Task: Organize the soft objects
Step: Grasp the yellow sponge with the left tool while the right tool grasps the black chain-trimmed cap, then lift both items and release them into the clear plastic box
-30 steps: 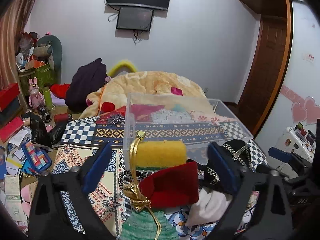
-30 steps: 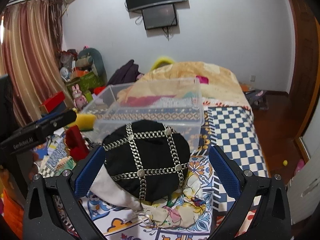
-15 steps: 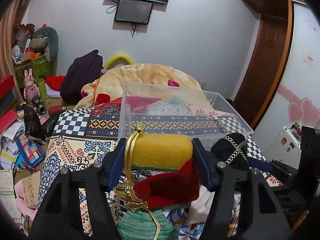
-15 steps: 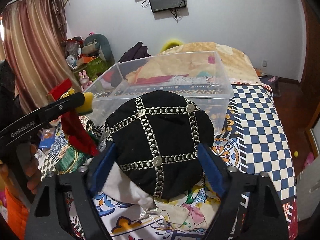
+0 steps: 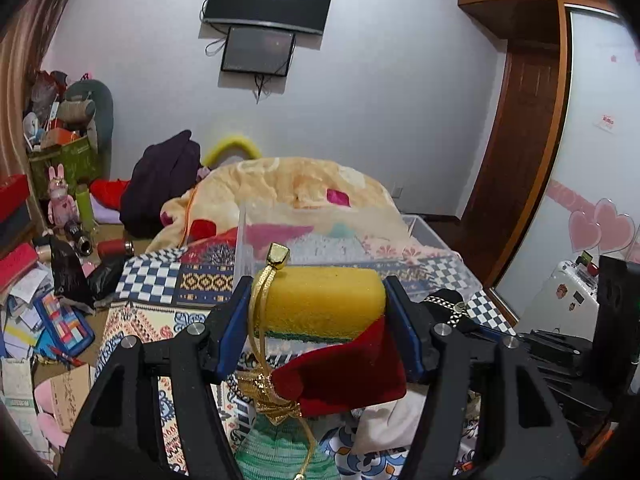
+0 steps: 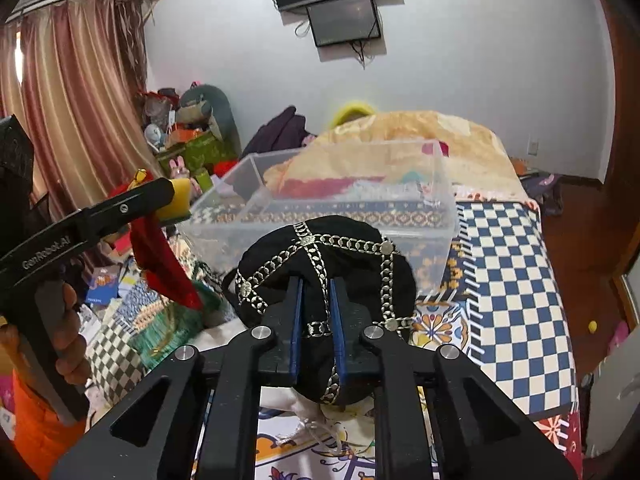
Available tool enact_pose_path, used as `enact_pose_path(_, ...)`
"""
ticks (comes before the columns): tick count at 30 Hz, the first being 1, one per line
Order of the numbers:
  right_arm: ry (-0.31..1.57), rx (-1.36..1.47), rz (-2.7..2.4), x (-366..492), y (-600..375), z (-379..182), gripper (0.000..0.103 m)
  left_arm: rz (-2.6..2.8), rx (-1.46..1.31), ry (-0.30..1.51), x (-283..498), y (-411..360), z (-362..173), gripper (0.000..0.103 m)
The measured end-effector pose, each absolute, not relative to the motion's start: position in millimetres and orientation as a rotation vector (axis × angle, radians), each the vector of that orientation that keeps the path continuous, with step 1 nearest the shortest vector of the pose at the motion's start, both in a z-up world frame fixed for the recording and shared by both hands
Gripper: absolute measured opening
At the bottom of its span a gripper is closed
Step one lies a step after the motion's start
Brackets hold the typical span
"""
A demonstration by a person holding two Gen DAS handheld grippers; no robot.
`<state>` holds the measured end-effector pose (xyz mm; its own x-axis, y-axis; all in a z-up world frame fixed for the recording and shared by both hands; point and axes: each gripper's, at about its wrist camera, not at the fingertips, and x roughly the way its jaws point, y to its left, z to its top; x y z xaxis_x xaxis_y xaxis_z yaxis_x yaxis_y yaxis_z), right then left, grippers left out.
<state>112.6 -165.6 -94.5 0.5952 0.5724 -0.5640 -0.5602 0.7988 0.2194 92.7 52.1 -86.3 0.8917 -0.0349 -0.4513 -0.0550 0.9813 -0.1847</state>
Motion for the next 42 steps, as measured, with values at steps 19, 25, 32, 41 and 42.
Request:
enact_pose_path(19,0.477,0.025,0.527,131.3,-179.3,-45.9,0.01,0.024,-0.129,0.57,154.7,38.4,-102.7,0.063)
enact_pose_path(25,0.499,0.009,0.513,152.7,-166.3,-50.8,0.01,0.014,-0.16,0.611,170.5,40.2,-111.6,0.063)
enact_pose_path(32,0.559,-0.031,0.54,176.3,-145.3,-64.9,0.01,0.015,-0.165,0.639,178.4,41.5,-117.9,0.065)
enact_pose_path(41,0.646,-0.058,0.581,194.2,-126.9,-80.7,0.01,0.029,-0.135,0.65,180.0,37.4,-124.4,0.075)
enact_pose_path(42,0.657,-0.065,0.585,194.2,-125.1,-83.2,0.01,0.027,-0.134,0.65,179.8,36.9,-124.4,0.075)
